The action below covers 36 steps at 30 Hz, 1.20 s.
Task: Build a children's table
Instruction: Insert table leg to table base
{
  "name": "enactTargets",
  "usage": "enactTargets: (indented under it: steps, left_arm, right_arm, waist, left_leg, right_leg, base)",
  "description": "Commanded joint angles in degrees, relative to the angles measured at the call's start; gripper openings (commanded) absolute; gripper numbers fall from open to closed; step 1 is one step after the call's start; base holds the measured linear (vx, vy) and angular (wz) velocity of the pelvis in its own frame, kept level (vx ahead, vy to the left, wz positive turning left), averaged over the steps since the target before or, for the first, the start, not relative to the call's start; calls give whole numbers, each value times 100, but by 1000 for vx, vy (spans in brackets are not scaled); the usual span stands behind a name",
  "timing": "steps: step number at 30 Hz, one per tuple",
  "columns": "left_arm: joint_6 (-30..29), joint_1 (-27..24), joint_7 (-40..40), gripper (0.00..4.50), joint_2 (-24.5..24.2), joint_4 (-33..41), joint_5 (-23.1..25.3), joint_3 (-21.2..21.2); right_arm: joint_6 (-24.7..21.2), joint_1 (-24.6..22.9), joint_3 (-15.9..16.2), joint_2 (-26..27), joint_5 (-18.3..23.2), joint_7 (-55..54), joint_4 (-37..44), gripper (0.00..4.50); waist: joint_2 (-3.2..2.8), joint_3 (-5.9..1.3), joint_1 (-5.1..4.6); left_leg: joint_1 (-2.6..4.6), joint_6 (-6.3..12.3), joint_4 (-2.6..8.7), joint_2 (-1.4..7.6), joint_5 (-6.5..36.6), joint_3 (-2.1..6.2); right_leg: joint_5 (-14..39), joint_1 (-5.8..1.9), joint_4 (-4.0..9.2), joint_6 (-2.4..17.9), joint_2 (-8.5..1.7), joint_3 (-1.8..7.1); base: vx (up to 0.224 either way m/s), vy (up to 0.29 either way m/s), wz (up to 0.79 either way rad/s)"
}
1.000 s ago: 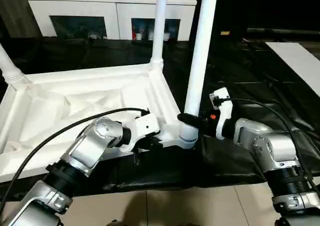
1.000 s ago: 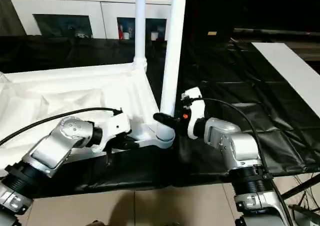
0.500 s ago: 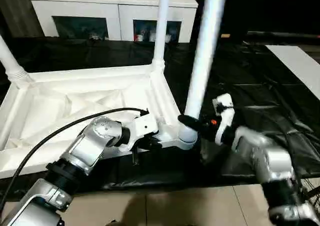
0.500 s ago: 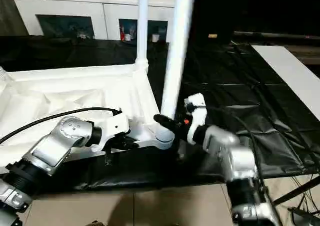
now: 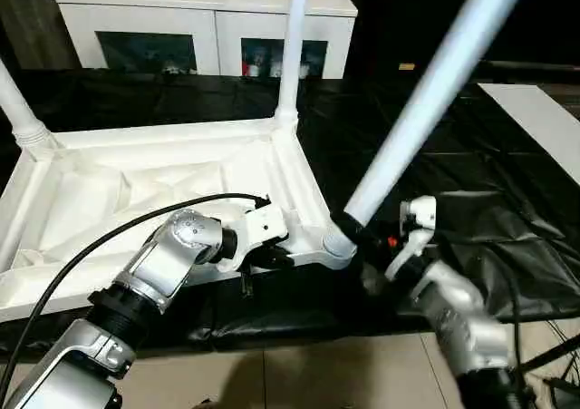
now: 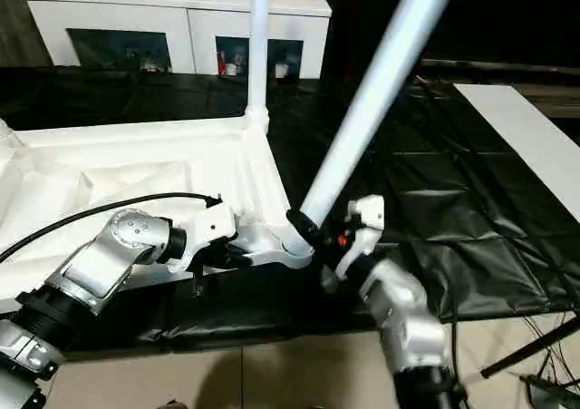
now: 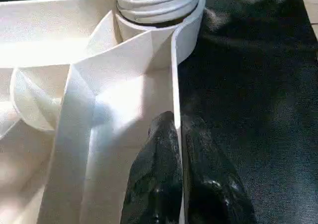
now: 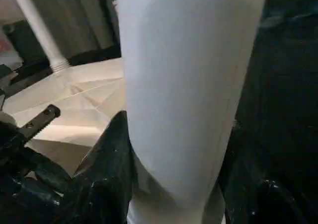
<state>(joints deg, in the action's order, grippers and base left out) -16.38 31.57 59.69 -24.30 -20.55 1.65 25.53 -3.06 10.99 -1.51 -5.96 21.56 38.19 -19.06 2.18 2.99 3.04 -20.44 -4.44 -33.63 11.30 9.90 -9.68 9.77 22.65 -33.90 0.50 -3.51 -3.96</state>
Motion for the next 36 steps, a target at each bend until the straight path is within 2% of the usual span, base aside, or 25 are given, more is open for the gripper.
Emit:
enactTargets:
  steps: [1,5,7,8,9,11,13,15,16,17,18,19,21,22,23,25,26,27,28,29,30,31,33,36]
  left_arm:
    - [183,171,-175,0,1,13,19,-264]
    - [200,185,-228,0,44,-13,23,-285]
    - [211,200,-251,0,64,-32,25,-290]
    - [220,209,-263,0,70,-43,25,-289]
    - [227,215,-271,0,73,-51,25,-288]
    - [251,230,-293,0,80,-65,38,-291]
    - [265,247,-307,0,92,-80,47,-293]
    - [269,259,-309,0,100,-83,56,-294]
    - [270,262,-309,0,101,-82,60,-294]
    - [266,262,-301,0,99,-69,59,-293]
    - [264,262,-296,0,99,-61,60,-295]
    - [265,261,-281,0,90,-51,64,-290]
    - [269,250,-244,0,55,-24,61,-281]
    - [277,246,-219,0,31,-15,56,-280]
    - [287,242,-181,0,-3,-2,53,-275]
    - [294,239,-157,0,-25,7,54,-270]
    - [300,242,-147,0,-33,-1,56,-270]
    - [301,242,-146,0,-34,-3,57,-270]
    - [293,249,-80,0,-72,-4,64,-250]
    - [290,251,-54,0,-87,1,65,-244]
    - [290,252,-44,0,-94,2,64,-240]
    - [289,255,-38,0,-99,2,63,-237]
    - [281,259,-10,0,-118,14,62,-221]
    - [278,259,-6,0,-124,23,61,-218]
  right_arm:
    - [88,-308,-37,-89,-455,-381,-583,188]
    - [980,-411,-135,29,-725,-805,-861,188]
    - [1220,-449,-136,57,-836,-902,-948,188]
    - [1400,-472,-61,50,-960,-930,-972,188]
    - [1526,-486,-5,43,-1042,-946,-990,188]
    - [1702,-488,71,59,-1146,-990,-1032,188]
    - [1768,-460,162,34,-1225,-1024,-1099,188]
    - [1852,-435,264,-10,-1320,-962,-1160,188]
    - [1857,-429,291,-23,-1343,-931,-1172,188]
    - [1760,-421,325,-46,-1343,-877,-1172,188]
    - [1721,-411,349,-61,-1347,-853,-1195,188]
    - [1624,-380,403,-112,-1376,-797,-1217,188]
    - [1277,-268,484,-227,-1362,-580,-1207,188]
    - [1058,-185,504,-297,-1336,-487,-1183,188]
    - [782,-70,511,-392,-1242,-321,-1108,188]
    - [630,5,520,-457,-1164,-196,-1057,188]
    - [438,81,513,-509,-1100,-153,-1038,188]
    - [390,98,511,-521,-1087,-147,-1033,188]
    - [-320,312,461,-690,-776,67,-897,188]
    - [-675,406,460,-794,-624,240,-819,188]
    - [-847,452,463,-847,-554,338,-781,188]
    - [-1012,494,480,-920,-474,495,-728,188]
    - [-1316,554,516,-1072,-372,786,-642,188]
    - [-1471,567,524,-1142,-304,935,-599,188]
  waist:
    - [-63,-259,-53]
    - [-88,-242,-80]
    - [-74,-233,-89]
    - [-78,-226,-91]
    - [-64,-220,-106]
    - [-63,-215,-133]
    - [-55,-208,-156]
    - [-66,-197,-187]
    - [-82,-195,-203]
    - [-101,-192,-209]
    - [-125,-188,-240]
    - [-122,-202,-243]
    - [-114,-204,-236]
    - [-132,-195,-225]
    - [-116,-187,-231]
    - [-101,-192,-237]
    - [-124,-191,-225]
    - [-114,-186,-234]
    - [-106,-194,-238]
    - [-115,-197,-232]
    - [-115,-197,-232]
    - [-120,-204,-204]
    - [-103,-220,-183]
    - [-85,-246,-114]
  left_leg:
    - [102,-110,470,176,2716,151]
    - [178,-121,488,192,2980,149]
    - [147,-117,511,191,3011,160]
    - [178,-112,506,185,3082,158]
    - [169,-99,506,174,3113,161]
    - [149,-83,506,167,3150,177]
    - [178,-60,491,152,3229,180]
    - [174,-61,497,157,3370,203]
    - [198,-62,496,161,3471,209]
    - [218,-65,496,165,3527,211]
    - [230,-74,522,191,3654,226]
    - [200,-90,567,216,3681,244]
    - [158,-97,612,223,3585,252]
    - [178,-103,601,213,3570,235]
    - [194,-99,589,204,3585,227]
    - [176,-79,572,192,3480,233]
    - [202,-84,559,200,3455,224]
    - [208,-86,559,197,3467,224]
    - [207,-78,560,193,3440,235]
    - [196,-75,571,201,3419,236]
    - [196,-75,571,201,3419,236]
    - [207,-83,565,212,3369,211]
    - [180,-61,561,214,3222,200]
    - [165,-14,558,226,2847,149]
  right_leg:
    - [3736,-80,677,404,-495,186]
    - [3660,-37,724,463,-486,173]
    - [3632,-60,719,472,-488,177]
    - [3691,-33,733,461,-488,180]
    - [3753,-39,738,439,-488,174]
    - [3920,-49,752,381,-504,159]
    - [4061,-27,788,325,-509,129]
    - [4184,-35,821,255,-521,79]
    - [4192,-35,847,237,-520,46]
    - [4163,-34,867,244,-516,20]
    - [3974,-79,882,262,-512,-54]
    - [3753,-148,859,285,-525,-71]
    - [3510,-190,813,384,-543,-30]
    - [3553,-154,820,422,-558,-5]
    - [3635,-135,838,416,-556,-7]
    - [3784,-166,847,380,-578,-17]
    - [3822,-132,869,366,-589,-16]
    - [3826,-128,876,360,-575,-27]
    - [3780,-155,862,375,-567,-36]
    - [3676,-168,836,407,-550,-22]
    - [3676,-168,836,407,-550,-22]
    - [3524,-142,818,466,-559,14]
    - [3417,-159,795,521,-580,32]
    - [3046,-156,736,685,-581,95]
  base:
    - [0,0,0]
    - [0,0,0]
    - [0,0,0]
    - [0,0,0]
    - [0,0,0]
    - [0,0,0]
    - [0,0,0]
    - [0,0,0]
    - [0,0,0]
    - [0,0,0]
    - [0,0,0]
    - [0,0,0]
    - [0,0,0]
    - [0,0,0]
    - [0,0,0]
    - [0,0,0]
    - [0,0,0]
    - [0,0,0]
    - [0,0,0]
    - [0,0,0]
    - [0,0,0]
    - [0,0,0]
    - [0,0,0]
    - [0,0,0]
